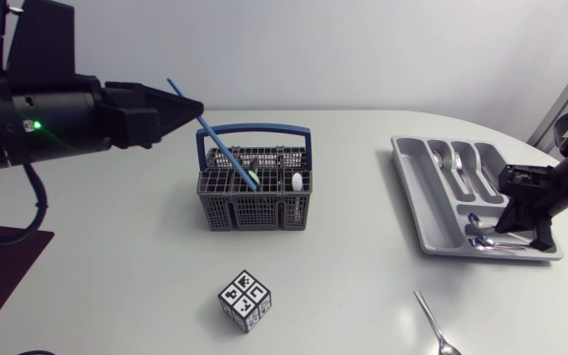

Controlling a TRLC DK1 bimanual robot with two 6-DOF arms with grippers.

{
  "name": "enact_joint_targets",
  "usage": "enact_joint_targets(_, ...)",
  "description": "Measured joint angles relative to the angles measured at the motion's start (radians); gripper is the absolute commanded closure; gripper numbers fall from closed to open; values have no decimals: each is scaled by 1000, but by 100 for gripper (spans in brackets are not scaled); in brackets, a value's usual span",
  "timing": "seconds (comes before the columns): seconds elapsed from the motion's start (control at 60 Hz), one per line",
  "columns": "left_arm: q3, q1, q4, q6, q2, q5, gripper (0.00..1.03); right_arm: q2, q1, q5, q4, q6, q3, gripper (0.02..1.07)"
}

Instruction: Transfer all utensils from the basket to the drawer tray.

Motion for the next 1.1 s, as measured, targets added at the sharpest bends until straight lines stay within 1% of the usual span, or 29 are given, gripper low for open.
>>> enact_joint_targets(0.133,-11,-35,34,-21,51,0,100,58,-80,2,25,-78,37,101)
enact_joint_targets(0.233,-13,-59,51,-41,91,0,100,86,-106,4,56,-122,39,101)
enact_joint_targets(0.433,-16,-117,105,-67,153,0,100,96,-110,13,184,-204,-3,101)
enact_joint_targets(0.55,-19,-162,141,-67,196,0,100,96,-94,40,211,-230,-65,101)
enact_joint_targets(0.633,-20,-183,172,-67,225,0,100,96,-82,43,247,-238,-100,99)
enact_joint_targets(0.65,-20,-187,178,-67,229,0,100,96,-78,45,253,-241,-105,97)
enact_joint_targets(0.717,-23,-204,204,-69,244,0,100,91,-70,45,262,-248,-123,80)
enact_joint_targets(0.767,-24,-210,216,-73,250,0,100,77,-65,45,271,-248,-133,71)
enact_joint_targets(0.817,-24,-215,230,-76,259,0,100,48,-61,37,285,-248,-150,63)
enact_joint_targets(0.883,-24,-216,246,-87,272,0,99,-8,-55,16,300,-239,-169,48)
enact_joint_targets(0.933,-24,-216,251,-95,288,0,98,-62,-45,-12,308,-217,-178,24)
enact_joint_targets(0.95,-24,-216,252,-98,293,0,96,-72,-43,-17,309,-211,-179,9)
enact_joint_targets(0.967,-24,-216,253,-101,298,0,95,-90,-38,-24,308,-200,-179,5)
enact_joint_targets(1.033,-22,-216,253,-114,319,6,89,-145,-17,-50,297,-160,-178,6)
enact_joint_targets(1.1,-15,-217,253,-127,343,15,87,-186,14,-74,234,-111,-169,6)
